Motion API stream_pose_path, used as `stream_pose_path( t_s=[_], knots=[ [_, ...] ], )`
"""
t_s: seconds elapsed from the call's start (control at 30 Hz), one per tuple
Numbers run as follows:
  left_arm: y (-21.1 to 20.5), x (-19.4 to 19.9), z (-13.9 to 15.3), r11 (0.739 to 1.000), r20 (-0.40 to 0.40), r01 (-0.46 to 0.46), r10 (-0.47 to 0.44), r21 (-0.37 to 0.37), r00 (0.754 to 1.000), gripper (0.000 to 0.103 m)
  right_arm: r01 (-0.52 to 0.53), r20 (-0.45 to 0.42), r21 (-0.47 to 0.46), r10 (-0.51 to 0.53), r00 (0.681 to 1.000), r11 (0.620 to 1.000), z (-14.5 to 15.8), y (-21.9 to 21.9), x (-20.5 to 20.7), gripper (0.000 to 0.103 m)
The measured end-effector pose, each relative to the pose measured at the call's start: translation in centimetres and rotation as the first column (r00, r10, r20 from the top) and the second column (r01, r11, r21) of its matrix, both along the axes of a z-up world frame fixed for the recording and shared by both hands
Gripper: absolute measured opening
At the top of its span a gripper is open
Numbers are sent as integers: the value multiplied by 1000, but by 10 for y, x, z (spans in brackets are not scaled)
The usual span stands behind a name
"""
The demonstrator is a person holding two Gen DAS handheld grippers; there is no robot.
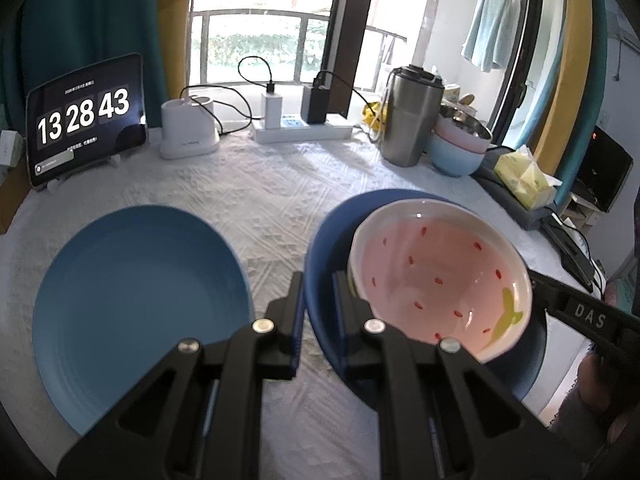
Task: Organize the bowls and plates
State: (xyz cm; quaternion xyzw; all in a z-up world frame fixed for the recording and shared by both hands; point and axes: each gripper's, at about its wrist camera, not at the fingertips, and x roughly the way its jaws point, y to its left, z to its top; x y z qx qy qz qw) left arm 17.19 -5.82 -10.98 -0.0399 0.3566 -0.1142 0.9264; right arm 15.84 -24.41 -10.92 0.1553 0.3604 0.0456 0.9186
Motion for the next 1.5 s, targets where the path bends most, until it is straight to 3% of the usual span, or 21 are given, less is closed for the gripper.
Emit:
stream_pose_path(
  t_s=[0.8, 1.5],
  knots=[
    [24, -20, 29, 999, 71, -13, 15, -37, 997, 12, -11, 66, -37, 14, 998, 999, 32, 17, -14, 11],
    [92, -24, 42, 990, 111, -120, 128, -74, 986, 12, -106, 89, -76, 113, 990, 991, 54, 85, -4, 11]
  ],
)
